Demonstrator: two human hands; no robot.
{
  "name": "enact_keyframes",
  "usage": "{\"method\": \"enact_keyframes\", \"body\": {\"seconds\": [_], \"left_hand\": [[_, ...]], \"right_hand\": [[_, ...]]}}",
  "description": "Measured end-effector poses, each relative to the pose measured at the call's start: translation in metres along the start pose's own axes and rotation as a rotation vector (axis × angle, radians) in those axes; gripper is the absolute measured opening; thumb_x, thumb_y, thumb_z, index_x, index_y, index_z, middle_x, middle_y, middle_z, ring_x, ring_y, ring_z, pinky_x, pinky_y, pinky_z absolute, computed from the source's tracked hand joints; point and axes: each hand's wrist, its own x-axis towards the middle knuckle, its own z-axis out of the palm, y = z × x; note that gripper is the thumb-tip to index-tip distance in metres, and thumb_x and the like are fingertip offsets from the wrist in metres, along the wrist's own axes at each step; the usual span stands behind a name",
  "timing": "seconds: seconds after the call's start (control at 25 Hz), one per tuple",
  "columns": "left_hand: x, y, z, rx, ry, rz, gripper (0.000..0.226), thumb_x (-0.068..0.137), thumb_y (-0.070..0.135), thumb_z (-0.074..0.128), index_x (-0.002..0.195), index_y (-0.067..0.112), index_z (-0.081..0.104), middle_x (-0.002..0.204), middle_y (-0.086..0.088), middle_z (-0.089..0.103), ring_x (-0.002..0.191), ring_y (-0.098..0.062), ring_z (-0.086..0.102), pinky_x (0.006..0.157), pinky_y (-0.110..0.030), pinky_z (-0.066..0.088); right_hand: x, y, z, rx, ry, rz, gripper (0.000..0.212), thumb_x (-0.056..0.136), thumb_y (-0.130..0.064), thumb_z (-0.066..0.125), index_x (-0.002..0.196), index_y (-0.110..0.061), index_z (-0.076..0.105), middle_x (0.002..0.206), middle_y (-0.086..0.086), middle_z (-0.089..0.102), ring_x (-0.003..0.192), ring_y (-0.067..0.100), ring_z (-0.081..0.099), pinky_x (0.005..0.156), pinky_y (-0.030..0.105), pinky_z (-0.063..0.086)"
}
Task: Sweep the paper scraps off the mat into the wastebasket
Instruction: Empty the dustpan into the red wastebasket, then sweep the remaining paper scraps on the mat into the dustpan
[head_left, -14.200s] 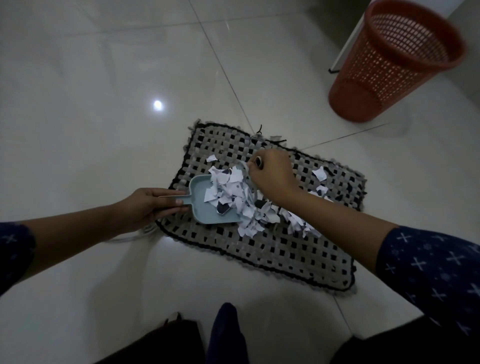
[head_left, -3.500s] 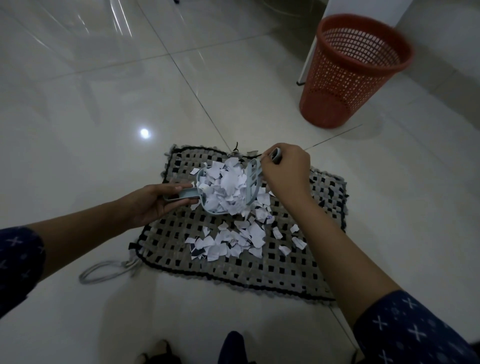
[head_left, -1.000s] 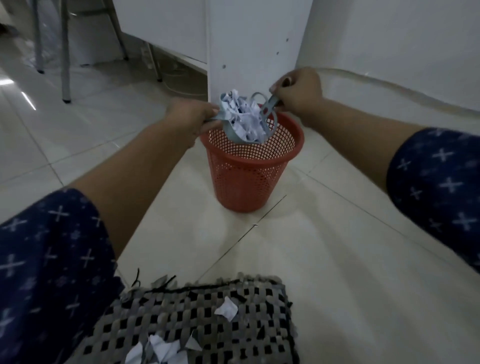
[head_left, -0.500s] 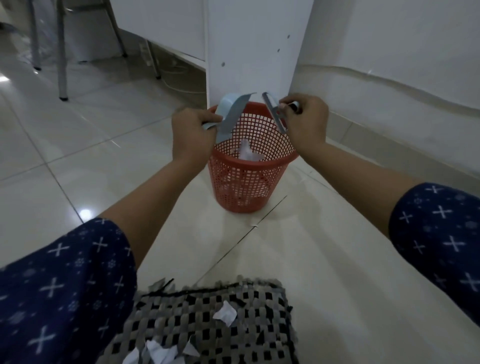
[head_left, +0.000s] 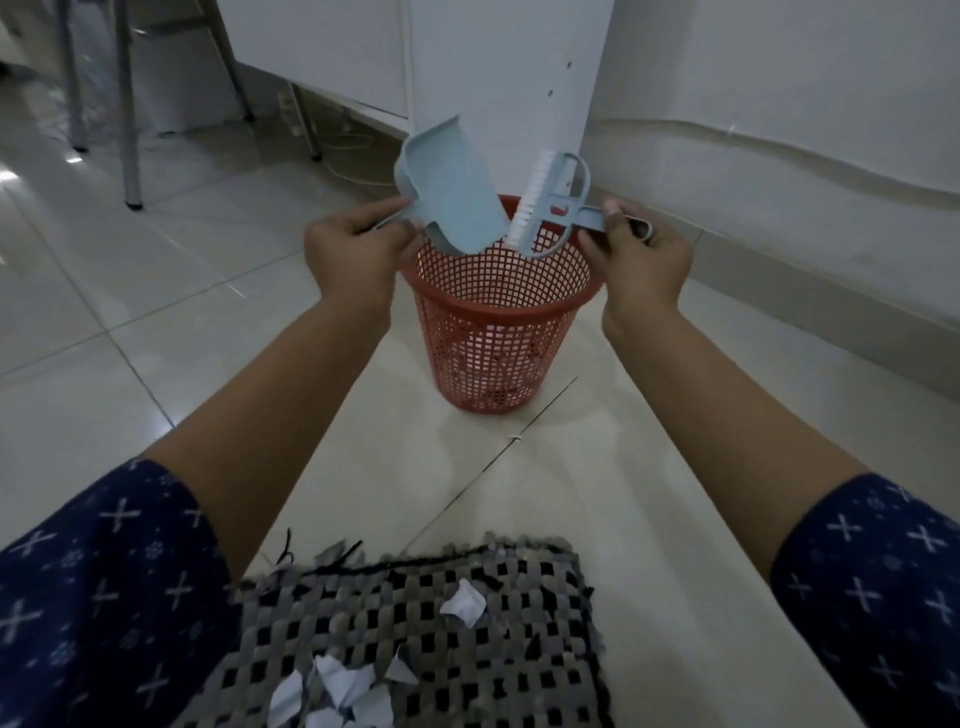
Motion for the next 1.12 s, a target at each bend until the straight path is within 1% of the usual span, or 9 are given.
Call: {"method": "enact_keyframes", "body": {"seconds": [0.16, 0.24, 0.36, 0.48, 0.56, 0.68, 0.8, 0.88, 1.12], "left_hand": [[-0.022, 0.028, -0.023, -0.298, -0.008, -0.168, 0.023, 0.078, -0.011, 0.062, 0.102, -0.009, 0.063, 0.104, -0.023, 0.068, 0.091, -0.029, 0.070, 0.076, -0.025, 0.057], [-0.032, 0.031, -0.046, -0.354, -0.043, -0.195, 0.024, 0.080, -0.009, 0.060, 0.105, -0.010, 0.062, 0.106, -0.022, 0.068, 0.092, -0.028, 0.070, 0.075, -0.022, 0.056], [-0.055, 0.026, -0.090, -0.332, -0.057, -0.285, 0.017, 0.083, -0.004, 0.058, 0.100, -0.007, 0.063, 0.105, -0.017, 0.068, 0.091, -0.024, 0.071, 0.074, -0.018, 0.054], [-0.091, 0.000, -0.140, -0.263, -0.009, -0.381, 0.013, 0.082, -0.004, 0.058, 0.078, -0.004, 0.070, 0.092, -0.014, 0.073, 0.083, -0.021, 0.072, 0.072, -0.020, 0.055], [-0.113, -0.022, -0.162, -0.189, 0.011, -0.464, 0.008, 0.080, -0.006, 0.059, 0.081, -0.008, 0.067, 0.090, -0.016, 0.073, 0.084, -0.023, 0.072, 0.072, -0.022, 0.056], [-0.142, -0.053, -0.169, -0.083, 0.036, -0.573, 0.017, 0.079, -0.008, 0.060, 0.094, -0.015, 0.059, 0.093, -0.022, 0.071, 0.081, -0.026, 0.072, 0.067, -0.022, 0.057], [-0.159, -0.078, -0.159, -0.015, 0.029, -0.634, 0.009, 0.080, -0.012, 0.058, 0.088, -0.013, 0.061, 0.074, -0.015, 0.072, 0.065, -0.022, 0.072, 0.061, -0.022, 0.058], [-0.160, -0.093, -0.153, 0.007, 0.010, -0.634, 0.009, 0.080, -0.012, 0.059, 0.089, -0.012, 0.062, 0.067, -0.011, 0.073, 0.063, -0.021, 0.072, 0.067, -0.025, 0.058], [-0.157, -0.128, -0.132, -0.010, 0.050, -0.637, 0.014, 0.076, -0.012, 0.065, 0.090, -0.009, 0.065, 0.071, -0.016, 0.072, 0.067, -0.025, 0.072, 0.065, -0.024, 0.058]], "right_hand": [[-0.016, -0.023, -0.008, 0.222, -0.102, 0.250, 0.004, 0.086, 0.000, 0.062, 0.088, 0.004, 0.061, 0.092, 0.019, 0.067, 0.087, 0.030, 0.070, 0.065, 0.029, 0.062], [-0.021, -0.033, -0.014, 0.198, -0.207, 0.322, 0.007, 0.088, 0.000, 0.058, 0.083, 0.003, 0.061, 0.083, 0.018, 0.069, 0.073, 0.025, 0.072, 0.062, 0.025, 0.061], [-0.026, -0.041, -0.028, 0.013, -0.353, 0.388, 0.015, 0.091, -0.001, 0.054, 0.078, 0.001, 0.061, 0.063, 0.011, 0.072, 0.059, 0.018, 0.072, 0.059, 0.022, 0.061], [-0.030, -0.035, -0.049, -0.335, -0.534, 0.463, 0.007, 0.088, -0.005, 0.059, 0.085, -0.002, 0.064, 0.072, 0.009, 0.075, 0.072, 0.017, 0.074, 0.057, 0.020, 0.060], [-0.035, -0.023, -0.065, -0.563, -0.608, 0.470, 0.006, 0.085, -0.005, 0.064, 0.088, -0.002, 0.067, 0.078, 0.010, 0.076, 0.079, 0.020, 0.074, 0.060, 0.021, 0.061], [-0.039, 0.005, -0.079, -0.863, -0.602, 0.354, 0.012, 0.083, -0.002, 0.066, 0.091, 0.007, 0.065, 0.078, 0.016, 0.070, 0.073, 0.026, 0.072, 0.063, 0.027, 0.062], [-0.031, 0.038, -0.085, -1.262, -0.602, -0.020, 0.011, 0.080, 0.001, 0.064, 0.086, 0.009, 0.069, 0.080, 0.024, 0.070, 0.077, 0.035, 0.069, 0.071, 0.040, 0.062], [-0.028, 0.060, -0.084, -1.497, -0.675, -0.272, 0.014, 0.081, -0.004, 0.060, 0.086, 0.006, 0.069, 0.087, 0.025, 0.070, 0.081, 0.036, 0.065, 0.072, 0.036, 0.052], [-0.042, 0.113, -0.093, -1.624, -0.869, -0.422, 0.014, 0.086, -0.003, 0.053, 0.092, 0.001, 0.065, 0.102, 0.025, 0.066, 0.092, 0.037, 0.060, 0.076, 0.038, 0.046]]}}
